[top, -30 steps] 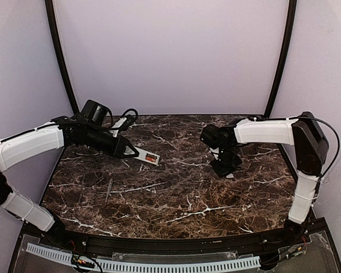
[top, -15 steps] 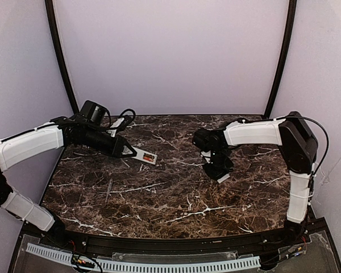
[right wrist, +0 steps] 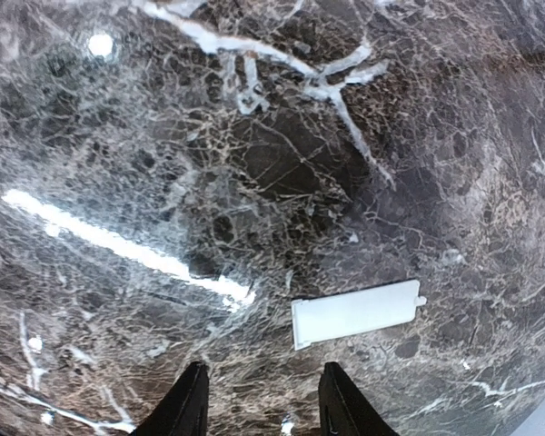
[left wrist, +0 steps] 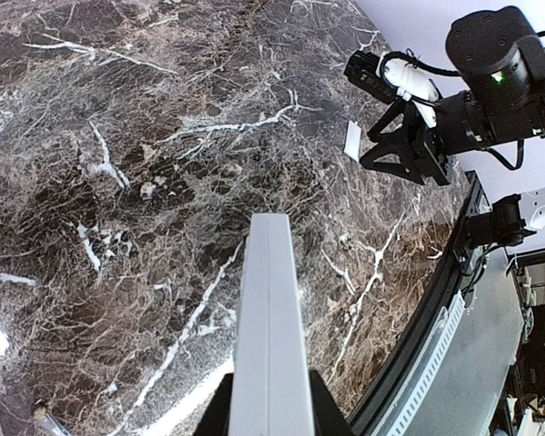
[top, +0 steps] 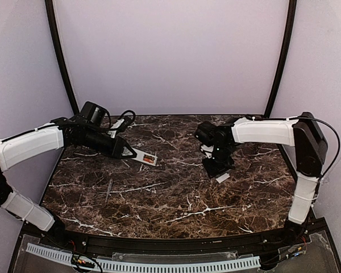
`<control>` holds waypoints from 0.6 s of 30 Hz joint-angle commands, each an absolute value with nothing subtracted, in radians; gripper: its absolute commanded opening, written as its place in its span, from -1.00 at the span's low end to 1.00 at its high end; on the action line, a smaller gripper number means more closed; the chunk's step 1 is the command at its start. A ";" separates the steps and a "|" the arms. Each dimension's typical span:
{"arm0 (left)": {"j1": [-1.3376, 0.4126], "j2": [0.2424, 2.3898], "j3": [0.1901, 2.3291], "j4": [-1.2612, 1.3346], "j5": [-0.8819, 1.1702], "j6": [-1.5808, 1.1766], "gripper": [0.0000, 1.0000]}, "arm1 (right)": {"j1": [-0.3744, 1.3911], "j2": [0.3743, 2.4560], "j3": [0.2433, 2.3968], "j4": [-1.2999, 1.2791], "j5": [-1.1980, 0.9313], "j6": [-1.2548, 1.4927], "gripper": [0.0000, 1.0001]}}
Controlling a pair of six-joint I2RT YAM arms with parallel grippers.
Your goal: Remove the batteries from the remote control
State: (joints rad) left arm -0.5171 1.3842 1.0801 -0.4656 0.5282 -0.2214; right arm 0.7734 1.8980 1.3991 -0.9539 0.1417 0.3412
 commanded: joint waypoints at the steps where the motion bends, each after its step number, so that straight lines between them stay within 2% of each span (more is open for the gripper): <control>1: -0.509 1.363 1.064 -0.447 0.573 -0.226 -0.99 | 0.789 1.816 1.372 -0.933 0.108 0.358 -0.08; 8: -0.509 1.354 1.053 -0.425 0.607 -0.231 -0.99 | 0.791 1.727 1.318 -0.905 0.070 0.372 0.26; 18: -0.509 1.358 1.036 -0.371 0.705 -0.253 -0.99 | 0.792 1.523 1.197 -0.732 -0.103 0.417 0.52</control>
State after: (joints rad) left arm -0.5140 1.3842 1.0546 -0.4168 0.6346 -0.2375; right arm 0.7830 1.6131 1.2491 -0.8589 0.0116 0.3912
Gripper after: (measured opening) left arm 0.182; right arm 0.743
